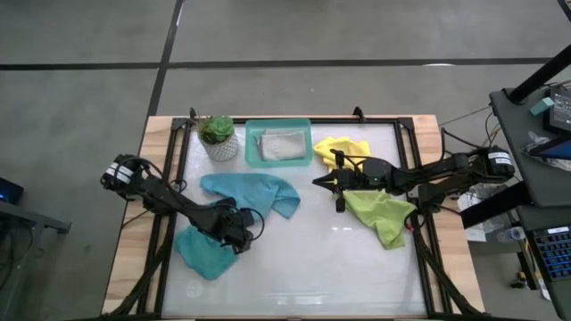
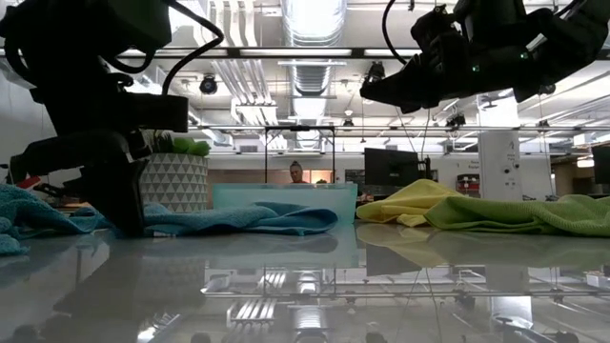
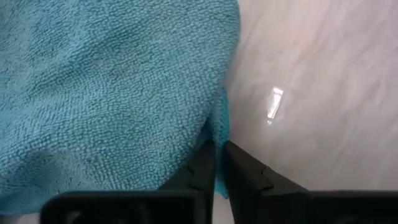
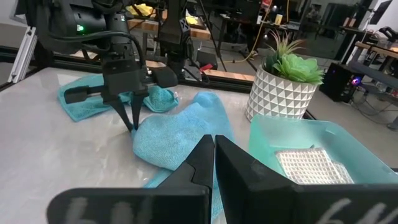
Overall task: Fold microfiber towels
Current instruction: Fold the blue microfiber cloth
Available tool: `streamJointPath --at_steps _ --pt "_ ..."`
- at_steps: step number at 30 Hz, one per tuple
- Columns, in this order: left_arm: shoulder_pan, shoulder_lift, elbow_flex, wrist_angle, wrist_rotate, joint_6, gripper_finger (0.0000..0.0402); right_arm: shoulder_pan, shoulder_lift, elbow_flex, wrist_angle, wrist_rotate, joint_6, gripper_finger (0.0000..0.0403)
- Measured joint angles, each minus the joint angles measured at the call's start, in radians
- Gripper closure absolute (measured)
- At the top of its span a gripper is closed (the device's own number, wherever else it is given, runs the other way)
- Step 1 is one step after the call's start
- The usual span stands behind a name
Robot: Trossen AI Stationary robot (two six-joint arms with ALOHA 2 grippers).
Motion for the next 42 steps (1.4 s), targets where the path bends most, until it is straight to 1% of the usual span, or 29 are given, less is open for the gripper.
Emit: streamJointPath --at_steps 2,9,15,20,27,30,32,36,38,42 --pt "0.000 -0.001 -0.002 0.000 -0.001 -0.011 0.0398 0.000 0.000 0.000 0.000 0.000 0.000 0.0394" --pt "0.001 -0.007 0.005 -0.002 0.011 -0.002 0.0401 0.000 0.000 0.000 0.000 0.000 -0.003 0.0394" --pt "0.000 -0.062 0.040 0.009 0.021 0.060 0.0401 0.000 0.000 0.000 0.000 0.001 -0.003 0.0394" --pt "0.000 -0.115 0.084 0.013 -0.005 0.122 0.0401 0.000 0.000 -0.001 -0.001 0.001 -0.001 0.0394" --pt "0.000 -0.158 0.169 0.027 -0.041 0.205 0.0401 0.000 0.000 -0.001 -0.007 0.001 0.021 0.0394" --pt "0.000 -0.163 0.189 0.080 -0.050 0.262 0.0401 0.000 0.000 -0.001 -0.008 0.001 0.040 0.0394" --pt "0.000 -0.164 0.197 0.125 -0.081 0.319 0.0401 0.000 0.000 -0.001 -0.008 0.001 0.034 0.0394" --pt "0.003 -0.165 0.198 0.282 -0.157 0.458 0.0402 0.000 0.000 -0.001 -0.008 0.001 0.032 0.0394" --pt "0.009 -0.164 0.198 0.347 -0.159 0.509 0.0402 -0.002 0.000 -0.001 -0.008 0.000 0.060 0.0393" --pt "0.021 -0.164 0.201 0.427 -0.163 0.545 0.0402 -0.002 0.000 -0.001 -0.031 0.000 0.101 0.0381"
